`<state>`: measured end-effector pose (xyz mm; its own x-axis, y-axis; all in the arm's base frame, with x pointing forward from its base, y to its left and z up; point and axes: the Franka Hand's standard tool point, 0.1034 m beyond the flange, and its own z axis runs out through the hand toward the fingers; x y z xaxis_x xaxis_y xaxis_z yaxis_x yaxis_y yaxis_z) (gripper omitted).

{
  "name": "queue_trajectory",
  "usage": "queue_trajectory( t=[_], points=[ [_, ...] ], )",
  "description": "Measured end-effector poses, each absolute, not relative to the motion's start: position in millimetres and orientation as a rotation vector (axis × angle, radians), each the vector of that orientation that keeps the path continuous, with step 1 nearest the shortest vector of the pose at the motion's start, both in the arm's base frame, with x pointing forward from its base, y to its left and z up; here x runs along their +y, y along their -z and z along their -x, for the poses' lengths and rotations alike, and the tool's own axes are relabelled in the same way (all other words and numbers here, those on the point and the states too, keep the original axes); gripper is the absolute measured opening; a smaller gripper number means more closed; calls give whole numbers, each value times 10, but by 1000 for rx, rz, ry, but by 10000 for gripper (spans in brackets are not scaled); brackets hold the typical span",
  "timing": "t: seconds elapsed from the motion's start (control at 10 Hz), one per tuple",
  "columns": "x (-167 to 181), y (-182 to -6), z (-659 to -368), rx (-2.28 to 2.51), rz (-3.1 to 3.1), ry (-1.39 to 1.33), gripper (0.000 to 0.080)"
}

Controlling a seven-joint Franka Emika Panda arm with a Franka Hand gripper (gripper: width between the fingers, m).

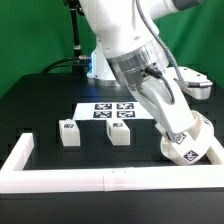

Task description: Assemble stool

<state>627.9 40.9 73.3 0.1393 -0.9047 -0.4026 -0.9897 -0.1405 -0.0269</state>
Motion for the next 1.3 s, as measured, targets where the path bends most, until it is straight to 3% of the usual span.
queue_trajectory(
  t=[0.2,0.6,0.8,1.0,1.3],
  points=[
    [447,-807,-6319,1857,2129,-402,337],
    [473,-787,-6306,1837,2141,-407,337],
    [263,-762,-6055,1854,2153,-695,337],
    [1,-860,-6057,1896,2142,-844,337],
    [109,-910,-6069,1845,2227,-841,337]
  ],
)
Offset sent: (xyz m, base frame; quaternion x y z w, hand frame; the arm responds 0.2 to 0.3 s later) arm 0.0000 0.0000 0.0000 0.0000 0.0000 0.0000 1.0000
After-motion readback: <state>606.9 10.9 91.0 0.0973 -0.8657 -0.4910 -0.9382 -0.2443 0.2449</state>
